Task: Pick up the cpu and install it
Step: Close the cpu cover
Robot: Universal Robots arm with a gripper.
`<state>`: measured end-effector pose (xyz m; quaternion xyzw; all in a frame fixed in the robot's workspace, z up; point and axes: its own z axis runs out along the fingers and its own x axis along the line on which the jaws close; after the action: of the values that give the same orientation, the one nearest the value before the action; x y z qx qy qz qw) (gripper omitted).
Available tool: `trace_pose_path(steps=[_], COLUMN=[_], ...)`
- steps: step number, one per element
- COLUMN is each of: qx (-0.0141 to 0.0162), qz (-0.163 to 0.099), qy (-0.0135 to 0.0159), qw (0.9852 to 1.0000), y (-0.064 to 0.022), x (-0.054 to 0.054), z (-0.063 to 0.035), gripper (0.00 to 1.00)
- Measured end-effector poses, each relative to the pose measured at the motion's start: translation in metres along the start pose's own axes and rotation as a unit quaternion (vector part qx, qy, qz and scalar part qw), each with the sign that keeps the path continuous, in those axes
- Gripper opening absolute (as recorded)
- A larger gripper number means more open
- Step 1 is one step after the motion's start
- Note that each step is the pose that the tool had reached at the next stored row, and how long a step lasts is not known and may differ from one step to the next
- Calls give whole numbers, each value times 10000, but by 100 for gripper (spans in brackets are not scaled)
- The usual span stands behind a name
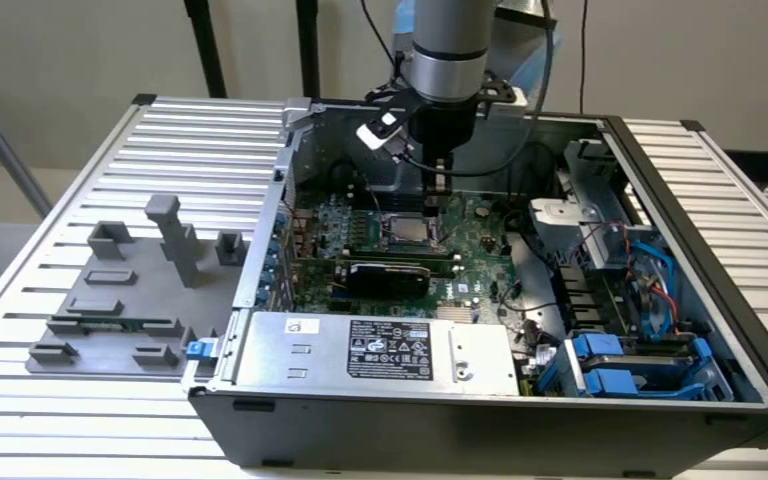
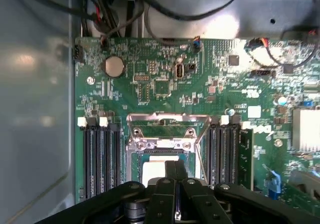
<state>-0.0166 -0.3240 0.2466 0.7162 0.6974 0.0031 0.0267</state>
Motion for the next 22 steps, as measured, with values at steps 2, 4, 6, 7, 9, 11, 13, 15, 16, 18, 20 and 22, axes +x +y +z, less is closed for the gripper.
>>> trace_pose_path(steps=[2,4,6,7,9,11,13,15,16,18,20,22], qx=[28,57,87,104,142,173,188,198,197,198,198,197], qz=[-1,-2,-3,-3,-4,-6,-6,-7,-7,-9,-13,-15], qy=[-1,0,-1,-2,-2,-4,-4,-5,-3,-4,-4,-4], qw=[10000,10000,10000,9999,9999,9998,9998,9998,9998,9998,9998,9998], y=[90,183,276,324,417,507,596,670,686,688,687,685], x=[-7,-11,-16,-16,-16,-13,-11,-9,-8,-7,-6,-5], z=[-79,-156,-223,-246,-257,-256,-252,-248,-242,-208,-172,-136], gripper=[11,11,11,11,11,11,11,11,11,11,11,11])
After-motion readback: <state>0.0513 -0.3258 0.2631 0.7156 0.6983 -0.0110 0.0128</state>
